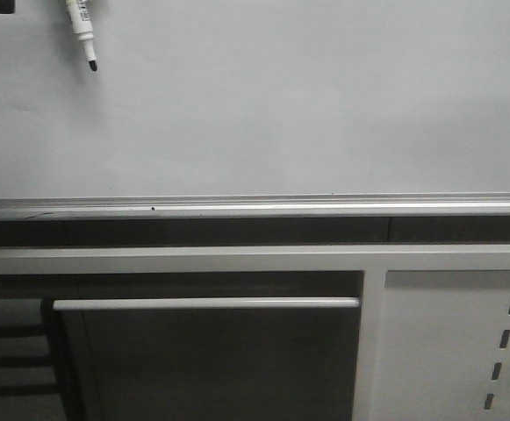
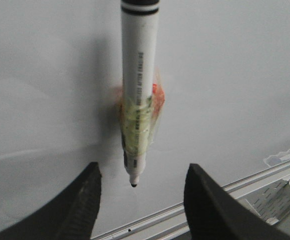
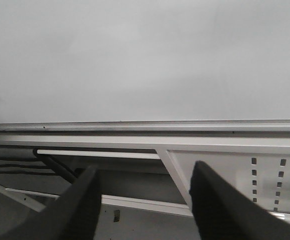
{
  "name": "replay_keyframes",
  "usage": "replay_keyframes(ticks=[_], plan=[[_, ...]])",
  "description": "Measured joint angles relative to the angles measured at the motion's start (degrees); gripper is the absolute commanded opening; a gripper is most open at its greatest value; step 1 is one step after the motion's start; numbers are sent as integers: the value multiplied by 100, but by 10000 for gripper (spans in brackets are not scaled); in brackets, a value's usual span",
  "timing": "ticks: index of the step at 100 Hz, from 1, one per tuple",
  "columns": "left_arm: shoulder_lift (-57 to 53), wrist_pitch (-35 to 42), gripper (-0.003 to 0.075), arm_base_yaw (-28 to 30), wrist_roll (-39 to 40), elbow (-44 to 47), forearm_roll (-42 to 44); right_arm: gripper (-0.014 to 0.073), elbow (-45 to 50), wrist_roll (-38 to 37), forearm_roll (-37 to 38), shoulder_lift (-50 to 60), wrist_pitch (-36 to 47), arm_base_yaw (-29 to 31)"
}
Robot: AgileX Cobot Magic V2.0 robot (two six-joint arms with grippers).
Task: Write number 1 on whiteboard
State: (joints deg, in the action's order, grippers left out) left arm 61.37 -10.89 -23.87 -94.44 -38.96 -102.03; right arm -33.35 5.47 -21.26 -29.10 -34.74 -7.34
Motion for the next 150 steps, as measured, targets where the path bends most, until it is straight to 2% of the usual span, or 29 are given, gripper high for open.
replay_keyframes(ticks=[50, 60, 79, 105, 124, 134, 150], plan=[[827, 41, 318, -60, -99, -751, 0, 363, 0, 9, -8, 0, 9, 0], [837, 53, 227, -60, -99, -751, 0, 363, 0, 9, -8, 0, 9, 0], [859, 152, -22, -60, -112, -753, 0, 363, 0, 9, -8, 0, 9, 0], [845, 152, -20, -60, -124, -753, 0, 363, 0, 9, -8, 0, 9, 0], [575, 101, -20, -167, -124, -753, 460, 363, 0, 91, -22, -8, -47, -8], [460, -75, -20, -527, -101, -753, 757, 363, -71, 291, -195, -98, -232, -128], [447, -122, -20, -1529, 227, -638, 1609, 363, -550, 995, -621, -642, -706, -456]])
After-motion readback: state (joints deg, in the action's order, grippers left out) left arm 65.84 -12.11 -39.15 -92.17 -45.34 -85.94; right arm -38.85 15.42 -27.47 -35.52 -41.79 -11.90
